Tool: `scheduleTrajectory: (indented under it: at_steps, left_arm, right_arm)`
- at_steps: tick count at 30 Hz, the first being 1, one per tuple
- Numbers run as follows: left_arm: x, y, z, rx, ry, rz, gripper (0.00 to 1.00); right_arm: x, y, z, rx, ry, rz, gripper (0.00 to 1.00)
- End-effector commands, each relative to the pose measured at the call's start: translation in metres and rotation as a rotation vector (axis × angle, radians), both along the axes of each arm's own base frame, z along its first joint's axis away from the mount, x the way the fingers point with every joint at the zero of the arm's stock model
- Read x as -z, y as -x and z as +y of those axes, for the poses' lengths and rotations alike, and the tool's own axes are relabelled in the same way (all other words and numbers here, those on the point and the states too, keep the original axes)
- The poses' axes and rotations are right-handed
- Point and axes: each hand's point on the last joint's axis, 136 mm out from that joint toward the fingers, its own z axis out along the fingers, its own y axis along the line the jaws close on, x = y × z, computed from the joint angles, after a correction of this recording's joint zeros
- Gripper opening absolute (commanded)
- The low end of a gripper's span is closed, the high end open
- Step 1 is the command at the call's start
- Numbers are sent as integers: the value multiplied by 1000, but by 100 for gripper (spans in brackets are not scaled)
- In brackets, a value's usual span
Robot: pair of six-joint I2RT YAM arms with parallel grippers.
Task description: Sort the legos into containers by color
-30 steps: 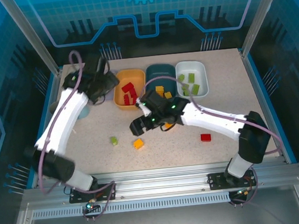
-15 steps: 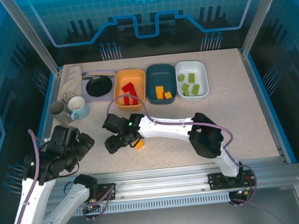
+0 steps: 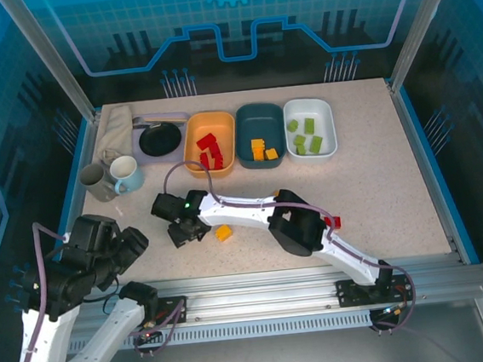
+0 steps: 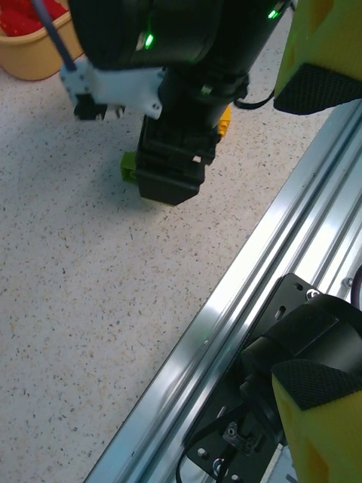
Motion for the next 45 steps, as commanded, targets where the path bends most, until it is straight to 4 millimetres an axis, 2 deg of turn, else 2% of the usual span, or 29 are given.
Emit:
scheduleTrajectory:
  at_steps: [1, 8, 14, 17, 20, 22, 24, 26, 28, 33, 36, 40, 42, 45]
  left_arm:
    - [-3, 7, -5, 54, 15, 3, 88]
    - [-3, 4, -11, 74, 43, -17, 88]
    - [-1, 3, -15, 79, 66, -28, 87]
    - [0, -2, -24, 117, 98, -37, 87]
    - [0, -18, -55, 231, 211, -62, 87]
    - [0, -30, -74, 285, 283, -71, 87]
    - [-2, -44, -89, 323, 341, -90, 86]
    - [-7, -64, -101, 343, 383, -125, 86]
    - [-12, -83, -112, 357, 407, -148, 86]
    - [-25, -134, -146, 430, 399, -187, 86]
    - [-31, -163, -176, 489, 390, -203, 86]
    - [-32, -203, -216, 538, 402, -202, 86]
    - [-32, -221, -232, 553, 404, -208, 86]
    - [-30, -246, -253, 567, 408, -203, 86]
  right_arm:
    - [7, -7, -3, 22, 42, -7, 57]
    - [14, -18, -4, 32, 50, -7, 43]
    - [4, -27, 1, 8, 25, -17, 31]
    - [-12, -32, 3, -1, 1, -39, 27]
    - [-47, -44, -3, 12, -36, -86, 26]
    - [-74, -55, -16, 38, -59, -121, 25]
    - [-105, -69, -36, 78, -95, -154, 25]
    - [-127, -84, -67, 129, -112, -173, 25]
    - [-144, -97, -100, 179, -122, -183, 25]
    - [-167, -138, -195, 329, -123, -191, 25]
    - [-173, -161, -249, 423, -117, -191, 25]
    - [-169, -196, -321, 593, -137, -164, 25]
    - [-164, -212, -347, 660, -149, -152, 25]
    - [-145, -235, -383, 772, -128, -111, 24]
